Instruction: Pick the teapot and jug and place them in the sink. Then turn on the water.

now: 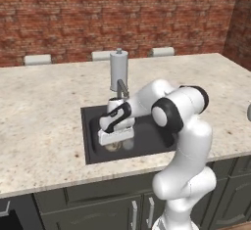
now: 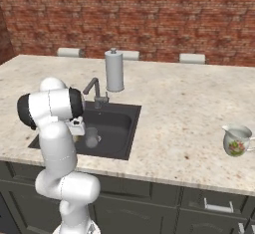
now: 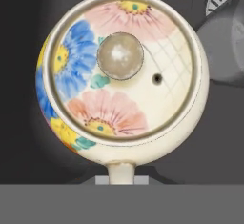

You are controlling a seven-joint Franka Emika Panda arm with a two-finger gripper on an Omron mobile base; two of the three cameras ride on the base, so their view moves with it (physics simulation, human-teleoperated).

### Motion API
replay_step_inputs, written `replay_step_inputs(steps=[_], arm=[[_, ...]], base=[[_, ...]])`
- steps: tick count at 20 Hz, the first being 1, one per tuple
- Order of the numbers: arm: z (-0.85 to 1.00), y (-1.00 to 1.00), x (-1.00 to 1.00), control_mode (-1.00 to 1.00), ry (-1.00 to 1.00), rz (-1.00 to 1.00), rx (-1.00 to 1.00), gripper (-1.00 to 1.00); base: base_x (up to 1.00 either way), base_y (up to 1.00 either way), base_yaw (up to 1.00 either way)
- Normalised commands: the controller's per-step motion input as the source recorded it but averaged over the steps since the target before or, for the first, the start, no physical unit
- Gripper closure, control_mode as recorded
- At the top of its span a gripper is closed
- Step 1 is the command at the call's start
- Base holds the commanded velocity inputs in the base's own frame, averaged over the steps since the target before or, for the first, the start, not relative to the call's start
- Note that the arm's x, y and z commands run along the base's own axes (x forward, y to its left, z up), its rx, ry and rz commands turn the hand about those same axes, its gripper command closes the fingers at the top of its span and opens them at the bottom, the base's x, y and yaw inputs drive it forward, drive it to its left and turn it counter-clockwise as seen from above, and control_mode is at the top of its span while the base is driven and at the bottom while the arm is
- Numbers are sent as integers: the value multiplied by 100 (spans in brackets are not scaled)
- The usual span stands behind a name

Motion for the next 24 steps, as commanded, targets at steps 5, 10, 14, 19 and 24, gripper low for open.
replay_step_inputs(steps=[5, 10, 14, 19, 24], arm=[[-20, 14, 33, -100, 2, 2, 0, 100], [-9, 0, 42, -100, 1, 3, 0, 100], [-23, 0, 28, -100, 2, 2, 0, 100], [-41, 0, 7, -100, 5, 1, 0, 100], [-32, 0, 12, -100, 7, 1, 0, 100]], base=[[0, 0, 0], [0, 0, 0], [0, 0, 0], [0, 0, 0], [0, 0, 0]])
